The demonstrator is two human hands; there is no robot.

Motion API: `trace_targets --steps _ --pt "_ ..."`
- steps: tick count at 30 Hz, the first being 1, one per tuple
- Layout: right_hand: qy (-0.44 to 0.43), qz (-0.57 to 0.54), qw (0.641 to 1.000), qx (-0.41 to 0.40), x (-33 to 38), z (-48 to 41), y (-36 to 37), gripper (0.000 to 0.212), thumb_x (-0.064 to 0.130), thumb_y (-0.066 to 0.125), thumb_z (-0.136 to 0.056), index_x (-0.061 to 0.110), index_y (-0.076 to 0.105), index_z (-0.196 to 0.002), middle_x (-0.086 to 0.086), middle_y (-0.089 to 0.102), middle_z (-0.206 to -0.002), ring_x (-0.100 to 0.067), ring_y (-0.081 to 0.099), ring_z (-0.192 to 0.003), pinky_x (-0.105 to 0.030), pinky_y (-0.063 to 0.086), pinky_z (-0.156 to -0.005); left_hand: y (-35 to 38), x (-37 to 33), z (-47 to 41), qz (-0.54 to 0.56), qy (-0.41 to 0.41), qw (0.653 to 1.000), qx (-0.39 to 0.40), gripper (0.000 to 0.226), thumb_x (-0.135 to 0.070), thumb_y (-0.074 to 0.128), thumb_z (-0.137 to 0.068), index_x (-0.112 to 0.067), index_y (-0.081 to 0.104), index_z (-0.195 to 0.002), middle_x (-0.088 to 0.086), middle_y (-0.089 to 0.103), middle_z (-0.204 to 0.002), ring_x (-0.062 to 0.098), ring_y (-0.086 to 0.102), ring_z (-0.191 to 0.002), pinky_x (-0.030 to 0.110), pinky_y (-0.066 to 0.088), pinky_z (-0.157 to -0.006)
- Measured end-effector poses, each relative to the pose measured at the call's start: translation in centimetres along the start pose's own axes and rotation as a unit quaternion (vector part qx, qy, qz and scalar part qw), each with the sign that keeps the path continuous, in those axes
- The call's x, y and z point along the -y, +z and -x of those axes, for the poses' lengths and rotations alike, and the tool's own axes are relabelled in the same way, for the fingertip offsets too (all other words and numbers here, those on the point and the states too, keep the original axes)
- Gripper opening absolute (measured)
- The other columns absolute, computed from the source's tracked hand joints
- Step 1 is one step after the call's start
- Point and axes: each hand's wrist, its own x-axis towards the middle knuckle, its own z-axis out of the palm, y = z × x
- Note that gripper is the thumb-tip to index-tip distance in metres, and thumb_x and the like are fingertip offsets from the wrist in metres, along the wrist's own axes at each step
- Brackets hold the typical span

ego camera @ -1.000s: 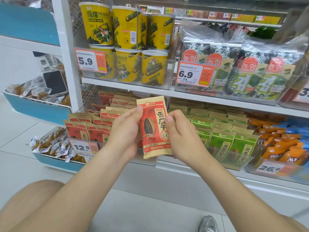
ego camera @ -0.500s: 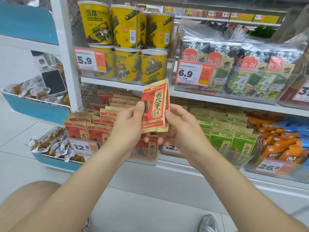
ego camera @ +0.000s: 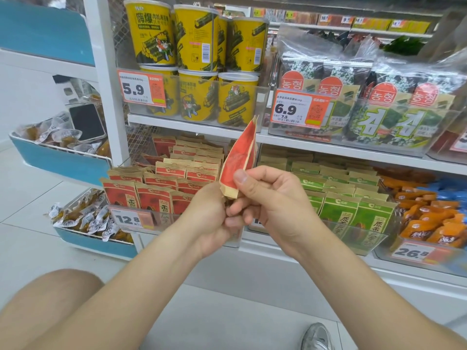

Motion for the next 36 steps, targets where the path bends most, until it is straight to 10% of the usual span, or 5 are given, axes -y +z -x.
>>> trace_targets --steps 6,16,22,30,36 --pt "-0.012 0.061 0.998 -0.025 0.4 0.2 0.0 0.03 0.021 0.076 -0.092 -0.003 0.065 -0.079 -0.023 0.067 -0.063 -0.03 0.069 -0.049 -0.021 0.045 -0.038 -0.2 0.1 -0.1 -0.068 0.002 0.998 -0.014 0.057 0.002 0.035 -0.106 -0.014 0.05 -0.053 0.006 0.037 -0.045 0.019 0.05 -0.041 0.021 0.021 -0.042" --pt "-0.071 0.506 0.856 -0.077 0.2 -1.1 -2.5 0.026 0.026 0.066 -0.105 0.018 0.068 -0.081 0.001 0.075 -0.064 -0.014 0.073 -0.062 -0.037 0.059 -0.069 -1.2 -0.6 -1.2 -0.19 0.123 0.954 -0.196 0.046 -0.045 0.036 -0.117 -0.014 0.07 -0.115 0.004 0.079 -0.091 0.017 0.073 -0.07 0.035 0.059 -0.057" --pt "0.034 0.258 0.966 -0.012 0.3 -0.9 -2.6 0.031 0.035 0.067 -0.105 0.006 0.077 -0.109 -0.009 0.082 -0.095 -0.028 0.082 -0.083 -0.047 0.067 -0.077 -2.1 -1.3 -1.4 -0.243 0.215 0.916 -0.238 0.035 -0.043 0.044 -0.115 -0.015 0.065 -0.109 0.002 0.077 -0.1 0.02 0.075 -0.092 0.048 0.06 -0.089" --pt "0.039 0.323 0.945 -0.046 -0.1 -1.6 -3.4 0.01 0.009 0.077 -0.098 0.005 0.073 -0.107 -0.014 0.079 -0.075 -0.025 0.08 -0.074 -0.056 0.066 -0.084 -2.2 -2.4 -1.0 -0.148 0.112 0.969 -0.164 0.037 -0.038 0.055 -0.112 -0.005 0.067 -0.123 0.012 0.082 -0.1 0.033 0.081 -0.094 0.057 0.065 -0.089" --pt "-0.041 0.375 0.925 -0.051 -1.3 -1.8 -3.1 0.079 0.024 0.078 -0.09 0.037 0.038 -0.156 0.009 0.079 -0.107 -0.009 0.078 -0.092 -0.046 0.064 -0.09 -2.0 -2.4 -0.1 -0.176 0.115 0.974 -0.083 0.03 -0.031 0.062 -0.109 -0.003 0.07 -0.118 0.015 0.082 -0.107 0.035 0.082 -0.091 0.045 0.068 -0.073"
